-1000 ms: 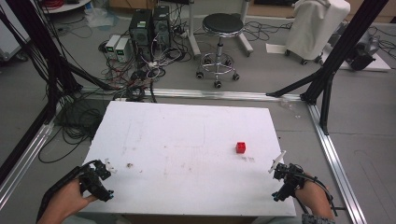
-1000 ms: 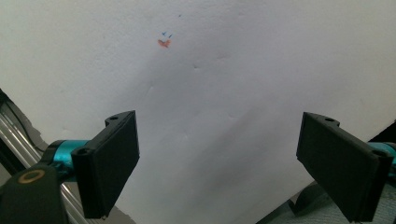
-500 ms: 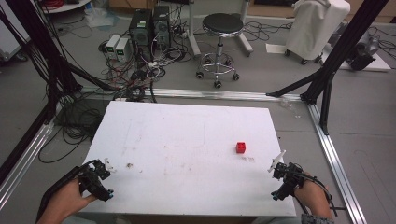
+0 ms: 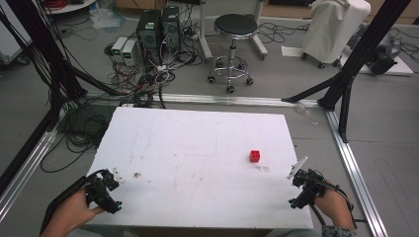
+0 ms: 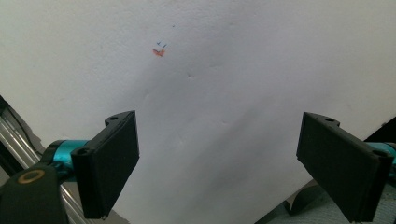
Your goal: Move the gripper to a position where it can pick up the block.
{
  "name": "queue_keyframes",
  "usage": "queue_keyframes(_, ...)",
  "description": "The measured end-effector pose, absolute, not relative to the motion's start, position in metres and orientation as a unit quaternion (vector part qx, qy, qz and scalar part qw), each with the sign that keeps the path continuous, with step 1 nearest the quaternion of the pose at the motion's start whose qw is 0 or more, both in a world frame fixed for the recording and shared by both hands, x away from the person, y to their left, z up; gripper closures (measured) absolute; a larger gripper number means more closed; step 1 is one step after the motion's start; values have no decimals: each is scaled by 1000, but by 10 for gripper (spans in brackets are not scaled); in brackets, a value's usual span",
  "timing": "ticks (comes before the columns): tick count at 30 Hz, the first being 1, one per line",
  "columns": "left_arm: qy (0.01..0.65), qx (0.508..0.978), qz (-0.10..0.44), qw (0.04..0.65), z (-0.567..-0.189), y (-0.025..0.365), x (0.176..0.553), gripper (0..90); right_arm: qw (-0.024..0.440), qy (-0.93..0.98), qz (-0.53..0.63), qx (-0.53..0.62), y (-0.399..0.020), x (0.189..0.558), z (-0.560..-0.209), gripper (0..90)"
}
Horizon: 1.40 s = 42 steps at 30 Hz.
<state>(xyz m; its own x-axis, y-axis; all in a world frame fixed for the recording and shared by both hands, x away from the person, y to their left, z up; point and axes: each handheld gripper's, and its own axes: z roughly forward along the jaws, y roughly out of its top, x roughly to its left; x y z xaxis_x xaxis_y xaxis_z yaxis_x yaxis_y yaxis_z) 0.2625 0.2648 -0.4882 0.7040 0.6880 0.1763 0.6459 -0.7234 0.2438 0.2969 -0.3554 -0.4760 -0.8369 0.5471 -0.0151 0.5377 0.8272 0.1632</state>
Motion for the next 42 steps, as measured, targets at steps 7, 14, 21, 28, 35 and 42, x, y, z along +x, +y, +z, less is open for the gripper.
queue_keyframes(7,363,919,130,83,-485,267,262,132,12,950,87,300,-370,310,-477,116)
queue_keyframes(14,363,919,131,85,-485,267,263,132,23,948,94,302,-376,330,-462,116)
queue_keyframes(21,362,918,135,87,-484,267,263,129,29,961,80,262,-368,353,-443,116)
queue_keyframes(28,361,919,133,87,-484,268,262,129,39,971,65,227,-352,376,-426,116)
queue_keyframes(35,362,918,137,92,-482,269,263,129,45,979,54,194,-333,396,-414,116)
queue_keyframes(42,361,918,137,92,-483,269,262,129,45,985,33,161,-315,414,-405,116)
